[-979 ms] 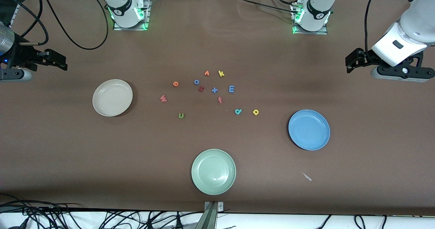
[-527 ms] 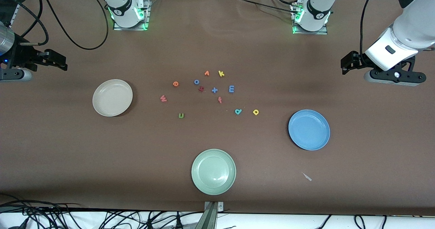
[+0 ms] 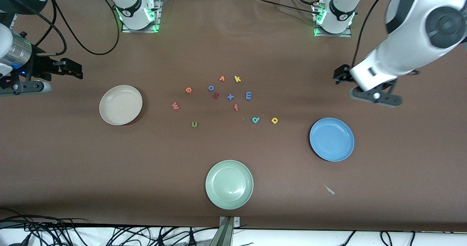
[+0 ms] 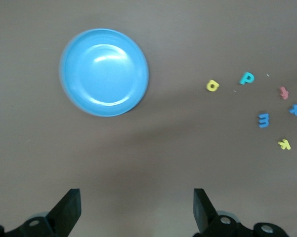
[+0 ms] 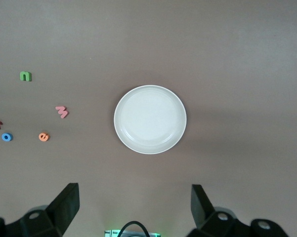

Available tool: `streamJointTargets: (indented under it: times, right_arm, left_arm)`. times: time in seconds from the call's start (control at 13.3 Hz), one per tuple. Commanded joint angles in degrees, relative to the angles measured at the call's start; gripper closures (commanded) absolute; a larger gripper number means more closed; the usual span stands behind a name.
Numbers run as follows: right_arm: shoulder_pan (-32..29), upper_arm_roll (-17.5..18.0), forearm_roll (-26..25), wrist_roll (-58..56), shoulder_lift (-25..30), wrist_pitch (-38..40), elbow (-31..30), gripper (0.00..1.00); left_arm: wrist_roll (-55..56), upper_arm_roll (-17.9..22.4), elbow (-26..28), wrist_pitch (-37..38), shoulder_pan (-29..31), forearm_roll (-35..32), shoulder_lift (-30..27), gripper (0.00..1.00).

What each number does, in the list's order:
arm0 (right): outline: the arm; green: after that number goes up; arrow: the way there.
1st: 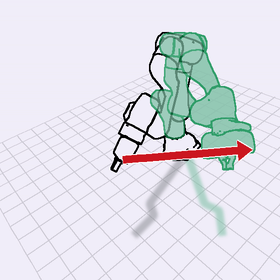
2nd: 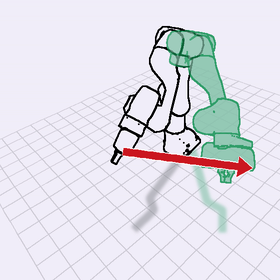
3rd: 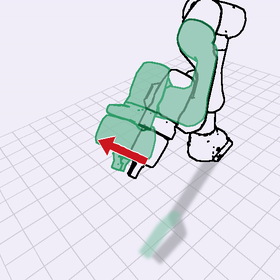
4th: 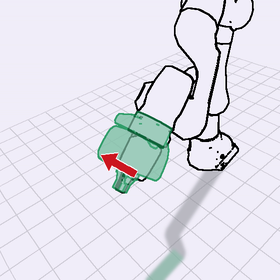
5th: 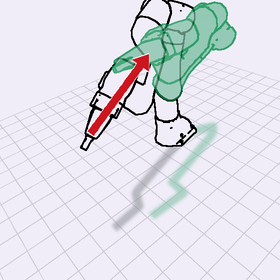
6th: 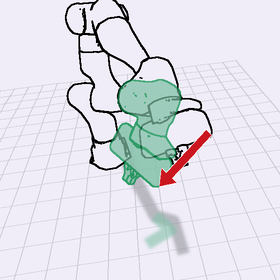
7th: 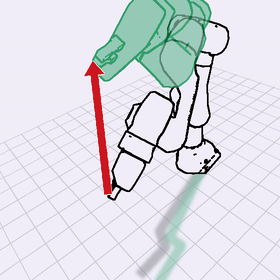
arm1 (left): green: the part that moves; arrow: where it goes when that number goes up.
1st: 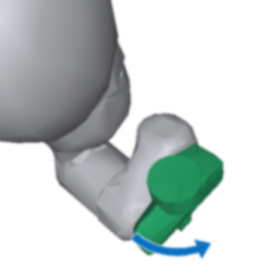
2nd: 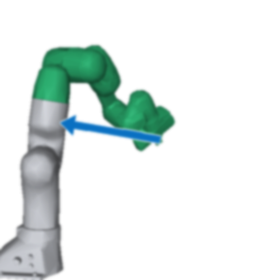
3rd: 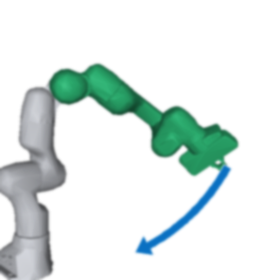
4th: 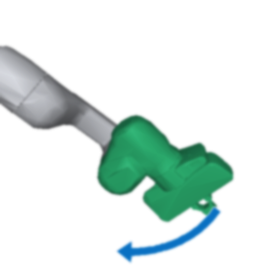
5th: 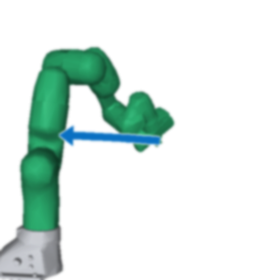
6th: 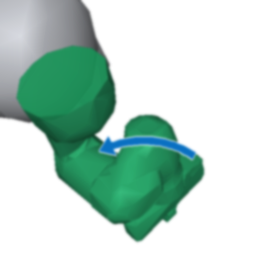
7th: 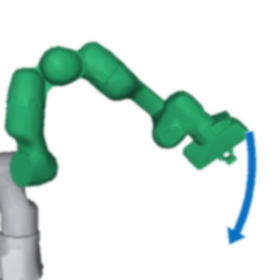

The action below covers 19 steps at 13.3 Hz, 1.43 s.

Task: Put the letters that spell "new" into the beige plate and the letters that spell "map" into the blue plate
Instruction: 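Reach the right gripper to the pink m while the left gripper reaches the teal P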

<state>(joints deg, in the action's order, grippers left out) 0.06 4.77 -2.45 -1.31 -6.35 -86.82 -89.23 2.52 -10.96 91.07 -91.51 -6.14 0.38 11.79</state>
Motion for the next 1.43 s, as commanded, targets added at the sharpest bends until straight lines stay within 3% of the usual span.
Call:
streamJointTargets:
  times: [0.0, 0.3, 0.45, 0.68, 1.13, 1.36]
  right_arm:
    - [3.3, 0.0, -0.8, -1.0, -2.9, -0.1, 1.0, 0.00]
    - [5.0, 0.4, 2.1, -0.8, -10.9, -0.5, 1.3, 0.00]
    - [7.9, 0.5, 2.8, -0.7, -14.3, -5.7, 0.3, 0.00]
    - [12.3, 0.6, 2.4, 2.8, -14.2, -17.4, -7.4, 0.00]
    - [13.0, 4.5, 1.8, 3.7, -10.8, -42.1, -26.9, 0.00]
    - [14.1, 4.9, -0.3, 3.9, -12.6, -48.3, -30.6, 0.00]
  left_arm:
    - [0.9, -4.5, -4.2, -1.6, -0.4, 0.2, 7.8, 0.00]
    - [0.6, -5.0, -4.2, -10.8, -4.3, 0.0, 14.7, 0.00]
    - [1.1, -4.9, -4.1, -17.9, -8.2, -0.2, 18.3, 0.00]
    - [2.5, -4.3, -4.1, -23.7, -13.8, -2.2, 24.6, 0.00]
    - [6.9, -4.2, -3.8, -34.2, -17.5, -8.5, 32.0, 0.00]
    - [7.1, -4.2, -3.7, -38.2, -18.1, -10.6, 34.3, 0.00]
